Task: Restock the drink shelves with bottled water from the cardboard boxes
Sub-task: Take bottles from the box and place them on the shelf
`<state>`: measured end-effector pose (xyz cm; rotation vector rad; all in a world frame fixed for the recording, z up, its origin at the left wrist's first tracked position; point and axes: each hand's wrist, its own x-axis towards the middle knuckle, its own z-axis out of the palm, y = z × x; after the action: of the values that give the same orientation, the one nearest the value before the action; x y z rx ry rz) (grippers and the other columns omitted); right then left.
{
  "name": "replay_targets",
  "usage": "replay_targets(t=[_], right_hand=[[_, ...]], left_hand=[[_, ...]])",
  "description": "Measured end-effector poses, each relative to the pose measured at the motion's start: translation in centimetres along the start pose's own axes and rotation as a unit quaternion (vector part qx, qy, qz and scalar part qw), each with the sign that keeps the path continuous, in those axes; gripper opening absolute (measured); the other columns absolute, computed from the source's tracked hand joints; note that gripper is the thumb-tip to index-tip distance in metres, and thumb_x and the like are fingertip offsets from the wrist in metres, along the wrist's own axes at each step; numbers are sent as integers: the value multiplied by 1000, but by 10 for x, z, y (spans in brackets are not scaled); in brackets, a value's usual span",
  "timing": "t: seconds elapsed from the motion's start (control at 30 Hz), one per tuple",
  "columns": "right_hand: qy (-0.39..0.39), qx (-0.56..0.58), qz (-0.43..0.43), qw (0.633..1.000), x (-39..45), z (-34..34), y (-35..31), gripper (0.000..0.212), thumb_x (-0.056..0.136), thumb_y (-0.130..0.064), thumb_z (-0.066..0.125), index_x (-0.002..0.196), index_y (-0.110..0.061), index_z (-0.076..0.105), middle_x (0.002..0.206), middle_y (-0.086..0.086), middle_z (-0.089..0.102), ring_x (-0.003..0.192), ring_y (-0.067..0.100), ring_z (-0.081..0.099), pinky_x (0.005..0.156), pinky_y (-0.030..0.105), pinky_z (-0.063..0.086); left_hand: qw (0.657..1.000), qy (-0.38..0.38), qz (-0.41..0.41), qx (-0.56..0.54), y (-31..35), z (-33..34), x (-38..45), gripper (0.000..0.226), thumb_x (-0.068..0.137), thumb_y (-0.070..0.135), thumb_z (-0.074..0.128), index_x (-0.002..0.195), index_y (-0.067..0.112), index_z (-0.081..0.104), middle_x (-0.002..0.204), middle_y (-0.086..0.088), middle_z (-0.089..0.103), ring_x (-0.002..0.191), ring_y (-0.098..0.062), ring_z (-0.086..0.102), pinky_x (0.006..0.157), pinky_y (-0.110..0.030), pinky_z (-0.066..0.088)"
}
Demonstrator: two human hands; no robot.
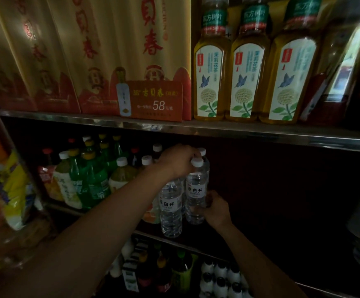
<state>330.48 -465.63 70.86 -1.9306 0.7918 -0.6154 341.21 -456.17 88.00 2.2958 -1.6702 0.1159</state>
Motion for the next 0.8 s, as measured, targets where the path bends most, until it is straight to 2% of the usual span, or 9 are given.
replay_targets(t=[0.1, 0.2, 0.27, 0.3, 0.4, 0.47, 0.6, 0.67, 0.8], right_hand=[[-14, 3, 26, 1000, 0, 0, 1, 65, 65, -24, 88, 118, -6, 53, 104, -1, 59, 100, 17, 59, 76, 24, 44], [-13, -8, 34, 999, -1, 0, 2, 77, 58, -27, 92, 119, -9, 50, 116, 6, 58, 110, 22, 56, 86, 31, 49], [-13, -12, 23, 1000, -4, -3, 0, 78, 55, -29, 92, 117, -12, 50, 119, 9, 56, 111, 24, 55, 89, 35, 50], [-9, -9, 10, 1000, -7, -6, -4, 77, 55, -30, 92, 117, -12, 50, 119, 8, 55, 109, 22, 56, 86, 34, 51], [28, 1, -52, 998, -23, -21, -26, 72, 63, -49, 84, 118, -17, 51, 116, -1, 55, 98, 12, 58, 74, 26, 51], [65, -22, -104, 992, -38, -32, -44, 66, 69, -62, 72, 117, -22, 50, 114, -4, 54, 97, 11, 59, 76, 34, 54], [135, -132, -237, 953, -61, -43, -76, 56, 85, -62, 56, 117, -16, 54, 112, 1, 55, 104, 18, 54, 77, 33, 51], [144, -170, -309, 925, -67, -39, -95, 60, 88, -61, 48, 120, -11, 56, 114, 6, 58, 106, 23, 54, 83, 34, 49], [95, -216, -408, 882, -77, -10, -129, 61, 91, -58, 41, 126, -11, 57, 128, 8, 56, 122, 26, 49, 102, 40, 41]], left_hand=[[1000, 18, -8, -11, -2, -1, -7, 44, 87, 31, 63, 130, 22, 56, 128, -3, 61, 115, -21, 57, 94, -32, 47], [998, 38, -38, -31, -6, -5, -17, 51, 87, 30, 65, 135, 15, 52, 128, -8, 60, 116, -23, 57, 96, -33, 47], [995, 60, -59, -53, -9, -8, -27, 51, 87, 30, 66, 132, 11, 53, 124, -10, 62, 115, -24, 58, 93, -27, 46], [993, 75, -64, -66, -12, -8, -32, 50, 86, 29, 67, 131, 11, 54, 123, -10, 63, 114, -23, 58, 90, -23, 44], [986, 107, -97, -83, -19, -12, -50, 57, 86, 29, 67, 135, 8, 49, 129, -10, 59, 118, -22, 56, 88, -19, 40], [983, 118, -116, -85, -24, -14, -64, 57, 87, 32, 66, 135, 9, 49, 130, -9, 58, 116, -21, 57, 87, -19, 40], [980, 145, -115, -70, -33, -19, -101, 46, 90, 40, 59, 128, 13, 56, 123, -7, 61, 109, -20, 59, 81, -21, 43], [981, 141, -127, -28, -37, -24, -124, 51, 92, 48, 52, 130, 15, 53, 125, -6, 58, 110, -21, 57, 83, -26, 45], [974, 128, -175, 62, -52, -34, -175, 67, 93, 61, 36, 141, 16, 40, 143, -8, 45, 126, -24, 46, 98, -33, 43]])
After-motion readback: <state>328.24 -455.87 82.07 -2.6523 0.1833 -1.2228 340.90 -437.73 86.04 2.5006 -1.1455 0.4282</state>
